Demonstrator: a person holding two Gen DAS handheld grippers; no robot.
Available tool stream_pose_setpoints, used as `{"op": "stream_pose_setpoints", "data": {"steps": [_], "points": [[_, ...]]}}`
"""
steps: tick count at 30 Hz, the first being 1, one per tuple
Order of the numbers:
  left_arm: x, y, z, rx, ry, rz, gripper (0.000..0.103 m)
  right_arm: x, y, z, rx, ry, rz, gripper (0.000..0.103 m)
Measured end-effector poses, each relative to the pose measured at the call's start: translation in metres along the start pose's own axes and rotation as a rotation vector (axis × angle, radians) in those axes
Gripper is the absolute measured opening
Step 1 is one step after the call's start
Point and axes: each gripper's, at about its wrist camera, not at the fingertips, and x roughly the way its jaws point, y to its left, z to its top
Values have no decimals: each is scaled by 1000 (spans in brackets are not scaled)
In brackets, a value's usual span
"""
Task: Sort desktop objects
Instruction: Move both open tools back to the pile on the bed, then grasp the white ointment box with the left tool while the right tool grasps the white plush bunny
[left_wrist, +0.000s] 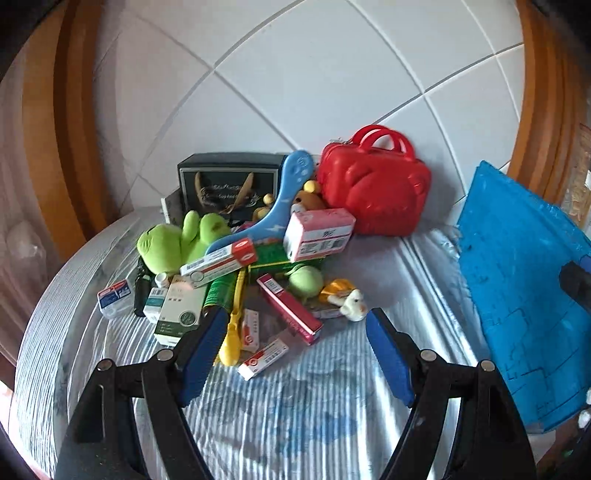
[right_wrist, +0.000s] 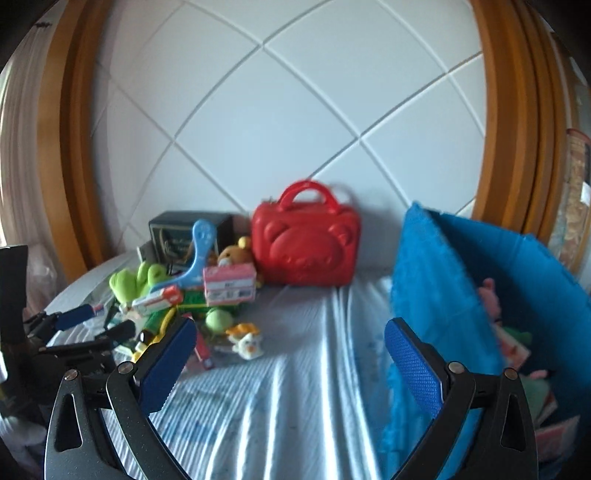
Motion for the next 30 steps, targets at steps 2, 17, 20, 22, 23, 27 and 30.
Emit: {"op": "stream_pose_setpoints", "data": {"steps": [2,17,20,22,23,27,30], "points": [[19,18,-13,-12,44,2,77,19,5,-9,5,45,12,103],[164,35,-77,34,321,-38,73,163,-7,-71,68,332,61,103],[191,33,-80,39,376,-48,59,192,-11,-77,76,375,61,103],[197,31,-78,67,344,-34,59,212,-12,-80,78,399,55,103],[203,29,-77,76,365,-49,59,218,-11,-80,76,407,57,103],[223,14,-79,133,396,-42,50,260,-1,-85,62,444,86,103],[230,13,-76,110,379,-54,28,285,9,-84,51,461,116,103]]}}
